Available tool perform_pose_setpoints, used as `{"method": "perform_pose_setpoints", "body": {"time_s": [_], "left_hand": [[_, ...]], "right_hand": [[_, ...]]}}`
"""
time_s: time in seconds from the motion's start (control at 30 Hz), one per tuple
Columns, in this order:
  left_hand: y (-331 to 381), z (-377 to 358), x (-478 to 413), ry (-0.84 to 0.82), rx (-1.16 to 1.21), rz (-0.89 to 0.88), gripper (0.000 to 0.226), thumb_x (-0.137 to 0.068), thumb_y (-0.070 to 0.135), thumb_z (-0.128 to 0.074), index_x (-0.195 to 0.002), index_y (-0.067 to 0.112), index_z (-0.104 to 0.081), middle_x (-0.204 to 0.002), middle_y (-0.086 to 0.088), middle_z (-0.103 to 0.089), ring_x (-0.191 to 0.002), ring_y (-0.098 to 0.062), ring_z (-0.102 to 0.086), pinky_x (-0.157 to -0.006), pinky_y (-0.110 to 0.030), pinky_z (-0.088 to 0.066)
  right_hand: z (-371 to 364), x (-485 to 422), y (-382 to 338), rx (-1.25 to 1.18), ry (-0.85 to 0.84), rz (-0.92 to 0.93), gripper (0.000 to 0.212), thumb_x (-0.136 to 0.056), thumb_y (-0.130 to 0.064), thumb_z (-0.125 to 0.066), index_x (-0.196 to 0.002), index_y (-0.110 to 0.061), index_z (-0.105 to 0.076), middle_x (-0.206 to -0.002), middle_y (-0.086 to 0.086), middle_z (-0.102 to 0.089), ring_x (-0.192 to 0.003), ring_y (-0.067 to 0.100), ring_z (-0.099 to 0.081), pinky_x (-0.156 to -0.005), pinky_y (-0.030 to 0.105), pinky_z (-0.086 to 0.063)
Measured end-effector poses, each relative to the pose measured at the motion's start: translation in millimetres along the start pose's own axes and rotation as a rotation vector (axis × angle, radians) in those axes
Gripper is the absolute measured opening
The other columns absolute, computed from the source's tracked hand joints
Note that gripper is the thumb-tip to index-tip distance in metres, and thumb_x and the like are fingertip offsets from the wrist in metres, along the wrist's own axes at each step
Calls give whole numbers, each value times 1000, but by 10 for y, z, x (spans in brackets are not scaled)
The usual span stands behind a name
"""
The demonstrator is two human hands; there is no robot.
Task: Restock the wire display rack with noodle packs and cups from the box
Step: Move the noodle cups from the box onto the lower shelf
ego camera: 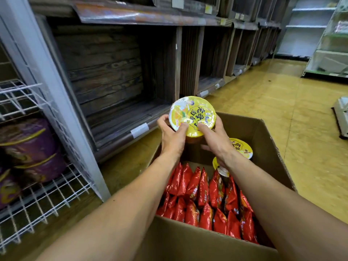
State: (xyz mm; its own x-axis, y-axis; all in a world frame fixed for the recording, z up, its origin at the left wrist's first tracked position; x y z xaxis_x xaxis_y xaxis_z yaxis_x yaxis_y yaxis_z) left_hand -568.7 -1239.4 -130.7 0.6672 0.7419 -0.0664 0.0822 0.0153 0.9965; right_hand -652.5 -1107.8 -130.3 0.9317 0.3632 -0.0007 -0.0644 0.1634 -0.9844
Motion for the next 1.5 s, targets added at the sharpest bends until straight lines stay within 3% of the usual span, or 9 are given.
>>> {"method": "perform_pose_setpoints", "body": {"time_s": [0.13, 0.23, 0.3, 0.43, 0.63, 0.8, 0.93, 1.13, 1.5], "left_hand": [[223, 270, -19, 77, 2, -56, 49, -82, 41, -66, -125, 34, -43, -127, -1, -59, -116, -22, -59, -104, -39, -48], [337, 521, -48, 131, -57, -90, 61, -75, 52, -60, -132, 31, -50, -129, -1, -58, -118, -20, -59, -106, -44, -47], [437, 711, -22, 161, -88, -95, 58, -83, 49, -62, -137, 29, -51, -130, -1, -54, -116, -19, -58, -107, -39, -46], [554, 1100, 13, 262, -154, -128, 46, -95, 41, -61, -138, 27, -49, -121, 0, -44, -115, -22, -52, -103, -31, -40], [592, 1645, 66, 380, -174, -96, 39, -96, 38, -59, -131, 22, -50, -124, -5, -64, -114, -28, -60, -94, -33, -45], [518, 2057, 114, 388, -331, -7, 42, -97, 42, -56, -133, 21, -49, -126, -7, -64, -116, -31, -59, -96, -33, -44], [427, 2289, 111, 336, -467, 71, 52, -96, 50, -56, -137, 19, -48, -130, -13, -64, -120, -35, -59, -101, -39, -46], [284, 2667, 186, 271, -653, 141, 55, -93, 57, -54, -133, 19, -52, -127, -15, -65, -116, -38, -61, -99, -42, -49], [147, 3353, 328, 300, -823, 235, 55, -99, 54, -48, -137, 14, -49, -133, -18, -60, -124, -38, -55, -98, -38, -44]], "right_hand": [[-218, 66, -255, -39, -49, 93, 62, -94, -32, -63, -148, -43, -35, -129, -11, -60, -106, 8, -61, -74, 33, -55], [-405, 133, -422, -31, -93, 150, 62, -90, -38, -66, -145, -48, -37, -128, -17, -62, -117, 10, -61, -94, 44, -55], [-546, 177, -493, -16, -137, 163, 65, -85, -46, -67, -143, -51, -37, -127, -18, -63, -118, 9, -61, -102, 48, -52], [-861, 280, -603, 2, -245, 180, 62, -87, -50, -66, -142, -52, -38, -126, -9, -66, -104, 13, -64, -81, 38, -60], [-1361, 462, -676, 5, -349, 162, 50, -96, -34, -64, -140, -41, -42, -118, 4, -69, -84, 18, -66, -66, 36, -58], [-1661, 584, -685, 78, -375, 121, 42, -91, -33, -66, -130, -35, -49, -111, 11, -71, -79, 25, -73, -65, 43, -64], [-1827, 697, -706, 129, -366, 97, 35, -93, -27, -64, -126, -24, -52, -110, 7, -68, -71, 23, -72, -53, 36, -59], [-2137, 887, -588, 247, -464, 18, 36, -95, -29, -60, -127, -17, -46, -111, 12, -65, -71, 30, -74, -62, 47, -64], [-2768, 1254, -368, 293, -604, -44, 37, -99, -32, -59, -130, -19, -42, -118, 8, -62, -75, 26, -76, -57, 35, -62]]}}
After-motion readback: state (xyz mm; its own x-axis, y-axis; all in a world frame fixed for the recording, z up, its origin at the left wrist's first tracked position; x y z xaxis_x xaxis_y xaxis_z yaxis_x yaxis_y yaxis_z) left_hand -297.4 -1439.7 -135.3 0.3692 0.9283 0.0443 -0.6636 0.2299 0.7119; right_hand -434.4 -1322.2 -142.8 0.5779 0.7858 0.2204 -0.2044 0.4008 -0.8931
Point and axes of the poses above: each hand's wrist, its own x-axis away from the middle knuckle, its own z-axis out of the back of the hand, y = z × x, the point moved 7 cm from there along -x, towards the middle knuckle
